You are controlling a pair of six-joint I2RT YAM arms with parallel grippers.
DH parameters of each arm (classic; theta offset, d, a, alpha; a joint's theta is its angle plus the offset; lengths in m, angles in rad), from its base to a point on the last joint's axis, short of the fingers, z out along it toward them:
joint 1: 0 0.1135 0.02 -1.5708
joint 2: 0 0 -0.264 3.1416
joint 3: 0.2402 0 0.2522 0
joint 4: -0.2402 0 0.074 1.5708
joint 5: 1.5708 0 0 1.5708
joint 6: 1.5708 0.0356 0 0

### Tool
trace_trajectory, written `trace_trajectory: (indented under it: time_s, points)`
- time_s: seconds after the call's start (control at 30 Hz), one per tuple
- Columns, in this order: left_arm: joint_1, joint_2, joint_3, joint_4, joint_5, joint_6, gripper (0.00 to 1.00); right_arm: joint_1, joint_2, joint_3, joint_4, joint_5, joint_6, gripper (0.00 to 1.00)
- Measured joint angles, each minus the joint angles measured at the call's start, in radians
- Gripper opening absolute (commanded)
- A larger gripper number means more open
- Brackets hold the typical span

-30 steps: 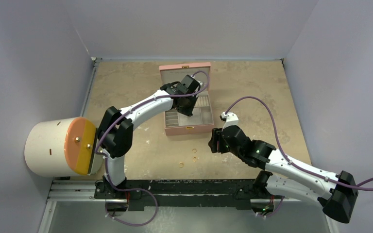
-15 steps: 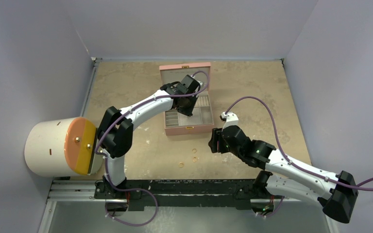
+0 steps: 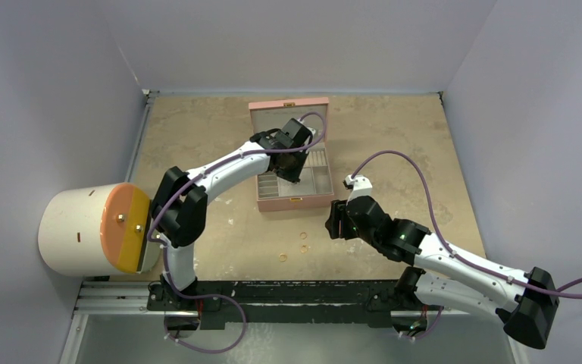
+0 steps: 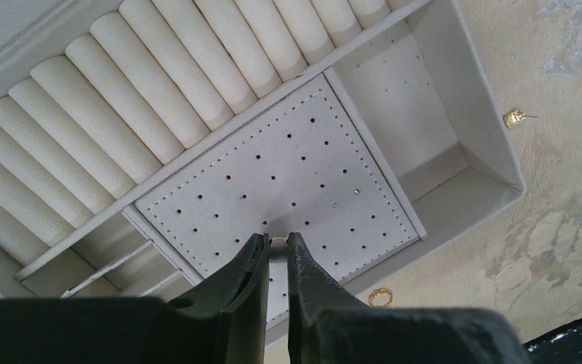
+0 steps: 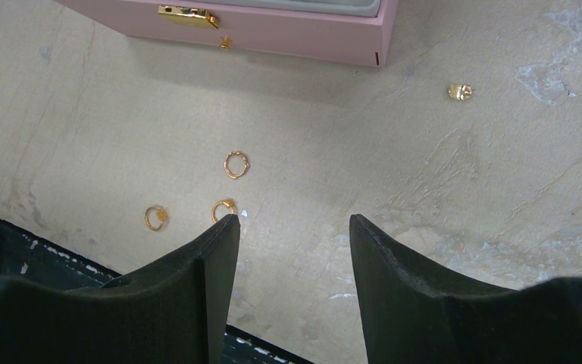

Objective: Organize the mixed jewelry

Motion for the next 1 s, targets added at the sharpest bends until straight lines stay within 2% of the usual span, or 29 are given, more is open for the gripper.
trace_trajectory:
  time_s: [0.4, 0.77, 1.0]
  points:
    - [-0.002, 0.0, 0.0, 0.0, 0.0, 0.0, 0.0, 0.0, 0.0, 0.0, 0.0, 0.0, 0.0, 0.59]
    - [-0.007, 0.001, 0.0, -0.004, -0.016, 0.0, 0.24, 0.0, 0.001, 0.0, 0.0, 0.0, 0.007, 0.63]
    - [-0.008, 0.007, 0.0, -0.006, -0.029, 0.0, 0.35, 0.0, 0.001, 0.0, 0.0, 0.0, 0.011, 0.64]
